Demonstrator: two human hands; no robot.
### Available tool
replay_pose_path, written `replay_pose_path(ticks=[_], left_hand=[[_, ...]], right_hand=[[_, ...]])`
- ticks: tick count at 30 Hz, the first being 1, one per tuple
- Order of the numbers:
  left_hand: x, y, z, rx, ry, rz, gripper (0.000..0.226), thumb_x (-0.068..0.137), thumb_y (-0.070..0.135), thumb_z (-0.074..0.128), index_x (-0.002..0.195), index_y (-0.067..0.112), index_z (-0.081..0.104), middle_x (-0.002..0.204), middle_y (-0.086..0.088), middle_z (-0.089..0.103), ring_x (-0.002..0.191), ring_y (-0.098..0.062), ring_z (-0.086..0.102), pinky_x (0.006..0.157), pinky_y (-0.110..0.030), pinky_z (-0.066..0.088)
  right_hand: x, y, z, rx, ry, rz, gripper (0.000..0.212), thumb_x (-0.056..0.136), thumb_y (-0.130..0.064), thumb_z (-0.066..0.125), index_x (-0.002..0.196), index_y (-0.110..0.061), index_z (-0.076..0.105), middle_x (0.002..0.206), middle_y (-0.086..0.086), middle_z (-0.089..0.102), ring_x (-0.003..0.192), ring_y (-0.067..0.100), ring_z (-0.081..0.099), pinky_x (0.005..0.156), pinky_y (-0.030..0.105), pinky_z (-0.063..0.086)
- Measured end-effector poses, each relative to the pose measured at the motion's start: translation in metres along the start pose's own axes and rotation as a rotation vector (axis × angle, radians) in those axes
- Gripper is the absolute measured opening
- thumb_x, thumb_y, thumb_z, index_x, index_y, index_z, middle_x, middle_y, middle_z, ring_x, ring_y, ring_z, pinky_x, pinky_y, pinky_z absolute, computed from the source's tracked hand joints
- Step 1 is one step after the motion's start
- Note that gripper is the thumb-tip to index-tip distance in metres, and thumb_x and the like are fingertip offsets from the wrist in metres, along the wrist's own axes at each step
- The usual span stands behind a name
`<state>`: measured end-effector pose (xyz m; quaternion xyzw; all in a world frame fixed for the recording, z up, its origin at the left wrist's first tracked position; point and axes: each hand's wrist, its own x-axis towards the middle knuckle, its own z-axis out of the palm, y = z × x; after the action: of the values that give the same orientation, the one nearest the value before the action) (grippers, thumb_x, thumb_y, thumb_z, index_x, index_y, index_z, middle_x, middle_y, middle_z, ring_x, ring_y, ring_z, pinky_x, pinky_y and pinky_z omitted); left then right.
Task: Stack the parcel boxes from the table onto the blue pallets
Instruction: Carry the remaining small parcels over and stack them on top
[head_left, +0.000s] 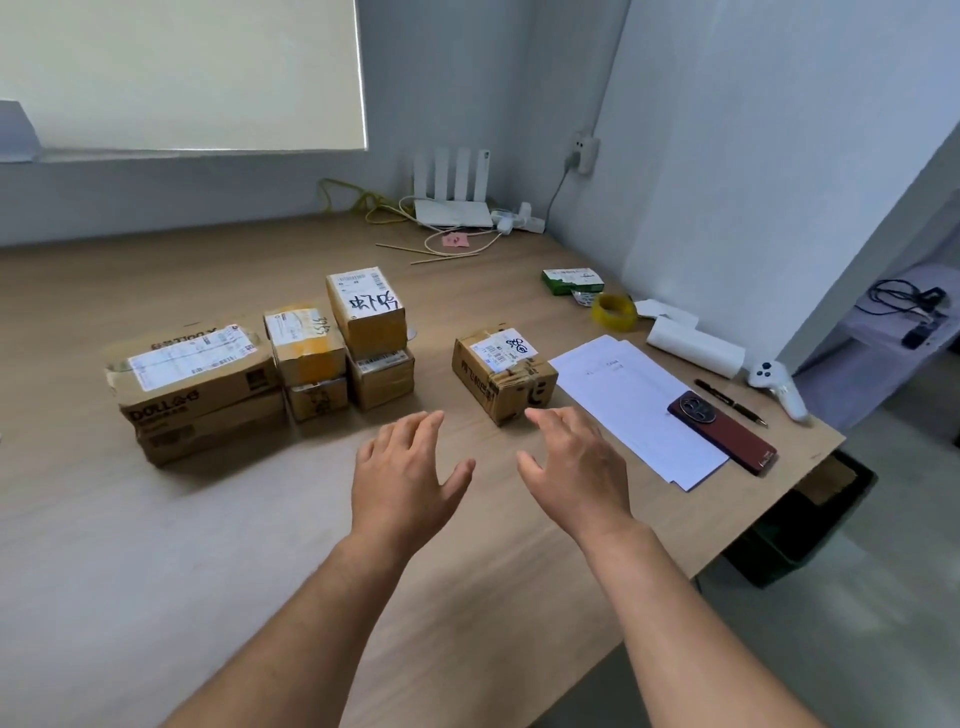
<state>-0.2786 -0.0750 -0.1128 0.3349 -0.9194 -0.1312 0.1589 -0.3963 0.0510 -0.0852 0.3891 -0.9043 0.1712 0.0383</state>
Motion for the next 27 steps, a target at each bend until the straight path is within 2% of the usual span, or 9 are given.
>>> replay_pose_path(ticks=[9,20,27], left_hand=[[0.054,0.02,0.035,-0.016,-0.026,-0.088,0.067,0.091,0.058,0.043,0.147,0.025,0.027,0.146,0.005,0.037,0.134,-0.015,0.031,0.108,-0.032,0.028],[0.143,0.068,0.097,-0.092,-0.111,-0.296,0.069,0.092,0.056,0.043,0.149,0.023,0.021,0.146,0.003,0.036,0.133,-0.016,0.03,0.105,-0.033,0.032],[0.179,0.073,0.135,-0.168,-0.096,-0.431,0.063,0.093,0.051,0.045,0.145,0.022,0.026,0.137,-0.001,0.044,0.126,-0.019,0.039,0.097,-0.036,0.038]], right_hand=[[0.068,0.051,0.03,0.037,-0.096,-0.012,0.052,0.091,-0.031,0.056,0.141,-0.024,0.044,0.135,-0.001,0.047,0.128,0.016,0.042,0.096,0.031,0.04],[0.17,0.129,0.071,0.124,-0.225,-0.006,0.059,0.092,-0.035,0.055,0.145,-0.02,0.034,0.139,0.003,0.042,0.13,0.02,0.034,0.09,0.036,0.043],[0.215,0.151,0.11,0.267,-0.325,0.075,0.061,0.096,-0.045,0.045,0.147,-0.014,0.031,0.143,0.008,0.041,0.134,0.025,0.033,0.098,0.038,0.037]])
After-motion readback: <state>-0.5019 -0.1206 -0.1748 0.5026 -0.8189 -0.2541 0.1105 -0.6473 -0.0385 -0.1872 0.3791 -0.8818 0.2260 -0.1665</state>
